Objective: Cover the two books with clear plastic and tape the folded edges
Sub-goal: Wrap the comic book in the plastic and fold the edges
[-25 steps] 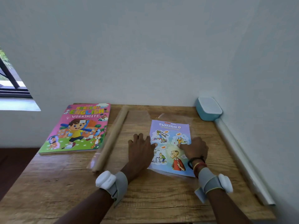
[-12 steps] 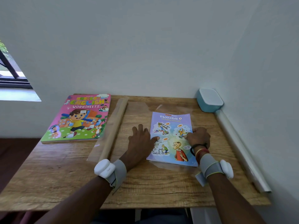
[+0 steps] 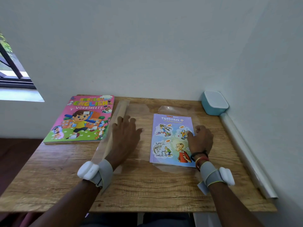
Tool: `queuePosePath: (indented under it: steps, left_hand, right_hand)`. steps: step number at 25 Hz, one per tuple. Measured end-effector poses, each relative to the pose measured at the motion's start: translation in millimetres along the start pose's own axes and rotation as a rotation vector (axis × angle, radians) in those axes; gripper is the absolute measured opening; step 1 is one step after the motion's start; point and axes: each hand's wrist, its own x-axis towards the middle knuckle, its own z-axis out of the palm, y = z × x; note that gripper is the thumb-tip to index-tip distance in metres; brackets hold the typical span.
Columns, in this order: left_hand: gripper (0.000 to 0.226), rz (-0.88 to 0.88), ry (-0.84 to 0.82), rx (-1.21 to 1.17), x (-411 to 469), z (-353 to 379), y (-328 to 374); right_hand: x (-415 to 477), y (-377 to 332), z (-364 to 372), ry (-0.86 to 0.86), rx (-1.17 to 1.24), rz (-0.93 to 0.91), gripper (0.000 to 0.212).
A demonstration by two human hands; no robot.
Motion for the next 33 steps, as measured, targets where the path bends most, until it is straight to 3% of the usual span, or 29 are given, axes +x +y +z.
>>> queuePosePath:
  steps: [3, 6, 9, 13, 15, 18, 21, 23, 27, 31, 33]
  left_hand:
    - [0.064, -0.196, -0.127, 0.164, 6, -7, -36]
    - [0.064, -0.329, -0.205, 0.167, 6, -8, -54]
    - [0.038, -0.316, -0.166, 0.068, 5, -16, -55]
    - [0.02, -0.298, -0.147, -0.146, 17, -42, -45]
    - [0.021, -0.333, -0.224, -0.354, 33, -52, -40]
    - [0.022, -0.459, -0.367, -0.673, 51, -58, -30]
    - [0.024, -0.505, -0.407, -0.709, 50, -60, -22]
    - [0.017, -0.455, -0.397, -0.733, 45, -65, -12]
    - [0.009, -0.376, -0.437, -0.911, 57, -81, 35]
    - [0.029, -0.167, -0.609, -0.813, 71, -72, 121]
    - [0.016, -0.063, -0.683, -0.722, 65, -64, 171]
  right_hand:
    - [-17, -28, 8, 0.014, 0.087, -0.161, 0.025]
    - [-41, -64, 32, -0.258, 0.243, -0.179, 0.019]
    - [-65, -94, 50, -0.464, 0.371, -0.095, 0.018]
    - [-90, -123, 64, -0.789, 0.588, 0.128, 0.036]
    - [-91, -130, 77, -0.824, 0.482, 0.119, 0.041]
    - [-95, -136, 86, -0.713, 0.308, 0.171, 0.038]
    - [-102, -140, 80, -0.681, 0.357, 0.187, 0.041]
    - [-98, -138, 62, -0.592, 0.44, 0.148, 0.039]
    - [-50, -112, 1, -0.221, 0.487, 0.026, 0.03]
    - [10, -45, -54, 0.03, 0.187, -0.009, 0.029]
    - [26, -6, -72, 0.018, -0.033, -0.011, 0.028]
